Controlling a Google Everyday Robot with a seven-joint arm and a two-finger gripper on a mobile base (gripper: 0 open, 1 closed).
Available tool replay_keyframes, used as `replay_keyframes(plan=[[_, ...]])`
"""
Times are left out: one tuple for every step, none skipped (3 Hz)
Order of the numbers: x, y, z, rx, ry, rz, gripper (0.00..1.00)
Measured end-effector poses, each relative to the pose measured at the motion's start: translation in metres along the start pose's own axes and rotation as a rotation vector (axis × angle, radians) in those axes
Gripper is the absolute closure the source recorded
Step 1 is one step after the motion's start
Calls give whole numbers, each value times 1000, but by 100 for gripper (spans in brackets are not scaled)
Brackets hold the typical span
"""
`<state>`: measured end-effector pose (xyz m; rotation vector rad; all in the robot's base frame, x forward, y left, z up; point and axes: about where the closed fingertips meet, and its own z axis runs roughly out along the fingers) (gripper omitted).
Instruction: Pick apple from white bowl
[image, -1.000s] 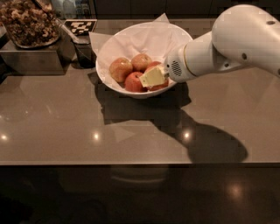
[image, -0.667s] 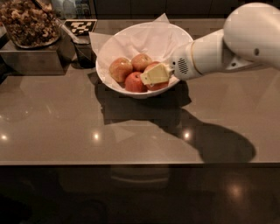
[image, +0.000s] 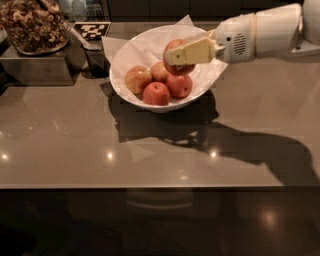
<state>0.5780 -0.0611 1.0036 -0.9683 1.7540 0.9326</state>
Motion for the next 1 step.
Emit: replay_keyframes(plan=[[-39,17,-14,-77,-50,-83,100]])
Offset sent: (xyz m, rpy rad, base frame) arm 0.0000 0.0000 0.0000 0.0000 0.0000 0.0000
